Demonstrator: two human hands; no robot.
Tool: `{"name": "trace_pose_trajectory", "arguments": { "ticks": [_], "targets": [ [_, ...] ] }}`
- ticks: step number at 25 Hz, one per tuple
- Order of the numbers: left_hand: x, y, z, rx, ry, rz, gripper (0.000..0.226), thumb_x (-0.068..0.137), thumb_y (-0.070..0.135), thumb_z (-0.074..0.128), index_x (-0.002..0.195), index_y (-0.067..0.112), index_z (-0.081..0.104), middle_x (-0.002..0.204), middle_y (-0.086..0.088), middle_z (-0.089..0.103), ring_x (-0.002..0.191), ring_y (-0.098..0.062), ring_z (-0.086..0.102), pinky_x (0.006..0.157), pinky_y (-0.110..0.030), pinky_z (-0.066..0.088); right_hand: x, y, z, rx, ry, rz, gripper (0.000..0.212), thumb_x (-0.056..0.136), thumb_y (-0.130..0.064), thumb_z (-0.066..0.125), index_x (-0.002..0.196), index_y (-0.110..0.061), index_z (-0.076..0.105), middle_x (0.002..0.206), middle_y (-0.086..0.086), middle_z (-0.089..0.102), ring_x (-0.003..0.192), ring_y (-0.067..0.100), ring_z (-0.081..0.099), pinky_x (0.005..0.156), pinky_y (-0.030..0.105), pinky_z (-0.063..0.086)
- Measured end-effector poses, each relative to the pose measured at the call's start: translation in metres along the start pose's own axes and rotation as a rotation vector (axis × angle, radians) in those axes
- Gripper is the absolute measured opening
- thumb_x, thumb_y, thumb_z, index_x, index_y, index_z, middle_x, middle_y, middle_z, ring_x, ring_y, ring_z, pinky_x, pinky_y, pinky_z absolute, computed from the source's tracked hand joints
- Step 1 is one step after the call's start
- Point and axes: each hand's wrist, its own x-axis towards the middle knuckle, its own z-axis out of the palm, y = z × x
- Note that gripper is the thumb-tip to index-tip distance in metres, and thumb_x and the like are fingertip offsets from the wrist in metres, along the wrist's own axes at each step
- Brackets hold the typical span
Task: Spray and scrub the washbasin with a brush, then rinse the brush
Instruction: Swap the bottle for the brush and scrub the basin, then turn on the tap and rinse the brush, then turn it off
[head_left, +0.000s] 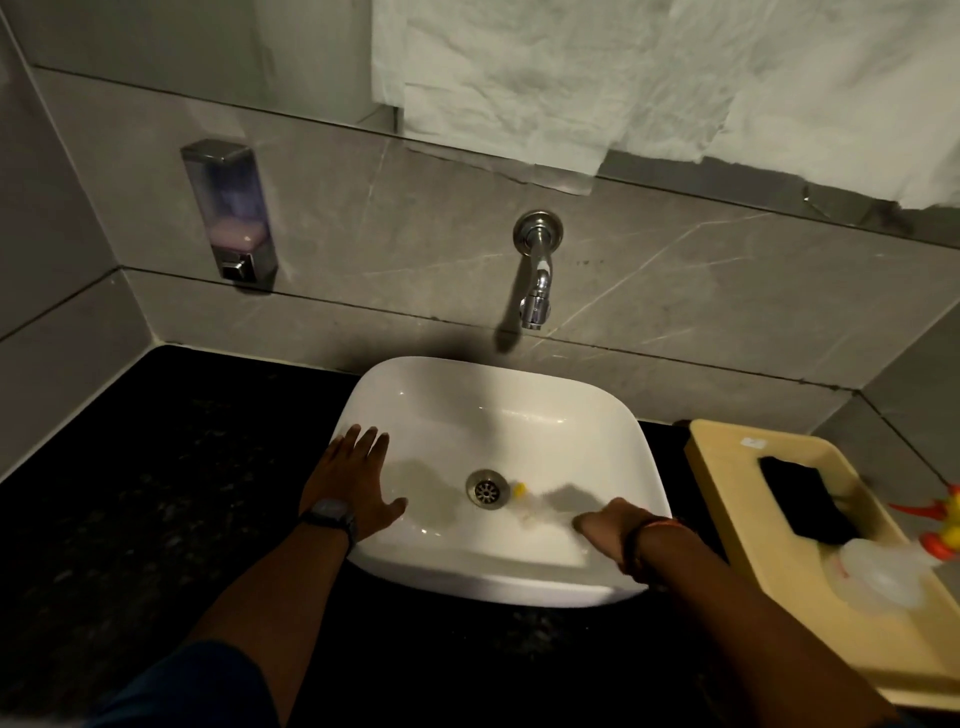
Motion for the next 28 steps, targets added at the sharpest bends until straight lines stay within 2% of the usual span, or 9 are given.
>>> {"name": "trace_pose_trajectory", "arguments": {
  "ticks": [2,6,10,13,15,19,21,26,28],
  "targets": [
    [-0.001,0.001,0.000,0.012,-0.009,-0.001,0.095,0.078,0.064,0.049,0.148,0.017,0.006,0.160,-0.005,0.006,0.147,-0.025,-0.001,0.120,-0.041,0.004,-0.009,-0.031,0.024,-0.064,-0.164,-0.064,0.050,0.068,-0.060,0.053,0.079,-0.012,0.058,0.049,0.011,0.059,0.040,0.022,0.052,0.048,0.025,0.041],
    [-0.002,-0.001,0.004,-0.022,0.024,0.008,0.089,0.079,0.056,0.049,0.148,0.016,0.011,0.160,-0.006,0.011,0.147,-0.024,0.002,0.119,-0.040,0.004,0.010,-0.059,0.061,-0.198,0.179,-0.289,0.057,0.079,-0.059,0.047,0.121,-0.021,0.056,0.122,0.011,0.063,0.107,0.030,0.060,0.091,0.035,0.044],
    [0.000,-0.005,0.005,-0.028,0.040,-0.004,0.083,0.082,0.051,0.048,0.148,0.015,0.013,0.160,-0.006,0.012,0.147,-0.024,0.003,0.119,-0.039,0.005,0.024,-0.012,0.000,-0.107,0.289,-0.009,0.064,0.083,-0.050,0.046,0.132,-0.008,0.047,0.133,0.019,0.054,0.117,0.035,0.054,0.094,0.035,0.044],
    [-0.004,0.001,0.003,-0.010,-0.038,-0.033,0.074,0.087,0.049,0.046,0.147,0.015,0.019,0.159,-0.007,0.013,0.147,-0.025,0.004,0.120,-0.040,0.006,0.009,-0.001,-0.023,-0.030,-0.027,0.050,0.056,0.080,-0.049,0.050,0.113,-0.003,0.054,0.083,0.015,0.062,0.061,0.025,0.063,0.054,0.022,0.042],
    [-0.007,0.023,-0.012,-0.197,-0.022,-0.129,0.065,0.089,0.048,0.047,0.143,0.015,0.030,0.157,-0.008,0.024,0.145,-0.026,0.014,0.119,-0.040,0.013,-0.004,-0.001,-0.018,-0.074,-0.211,0.029,0.046,0.073,-0.055,0.054,0.080,-0.010,0.054,0.050,0.008,0.049,0.032,0.018,0.043,0.042,0.019,0.032],
    [0.018,0.098,-0.084,-0.892,0.247,-0.277,0.038,0.090,0.041,0.053,0.117,0.016,0.061,0.127,-0.008,0.061,0.114,-0.029,0.056,0.099,-0.037,0.042,-0.005,0.005,-0.027,-0.403,0.179,-0.299,0.060,0.083,-0.062,0.048,0.113,-0.011,0.060,0.111,0.013,0.067,0.097,0.028,0.064,0.080,0.032,0.046],
    [0.043,0.135,-0.126,-1.082,0.290,-0.220,0.027,0.094,0.033,0.047,0.094,0.012,0.065,0.105,-0.013,0.067,0.097,-0.030,0.058,0.084,-0.033,0.042,-0.011,0.008,-0.057,-0.306,0.374,-0.345,0.062,0.086,-0.062,0.044,0.116,-0.010,0.060,0.118,0.015,0.064,0.104,0.031,0.060,0.083,0.032,0.045],
    [0.098,0.163,-0.169,-1.319,0.182,-0.200,0.032,0.098,0.021,0.037,0.092,0.004,0.063,0.091,-0.014,0.059,0.080,-0.022,0.052,0.070,-0.027,0.039,-0.015,0.017,-0.112,0.156,0.236,-0.367,0.044,0.085,-0.058,0.047,0.075,-0.017,0.061,0.050,-0.005,0.051,0.040,0.012,0.047,0.045,0.026,0.031],
    [0.115,0.155,-0.163,-1.290,0.126,-0.183,0.031,0.097,0.019,0.038,0.094,0.002,0.064,0.093,-0.014,0.060,0.085,-0.024,0.053,0.075,-0.029,0.040,-0.012,0.019,-0.116,0.269,0.178,-0.297,0.044,0.085,-0.054,0.051,0.065,-0.014,0.051,0.044,-0.004,0.042,0.030,0.011,0.034,0.039,0.022,0.024]
  ]
}}
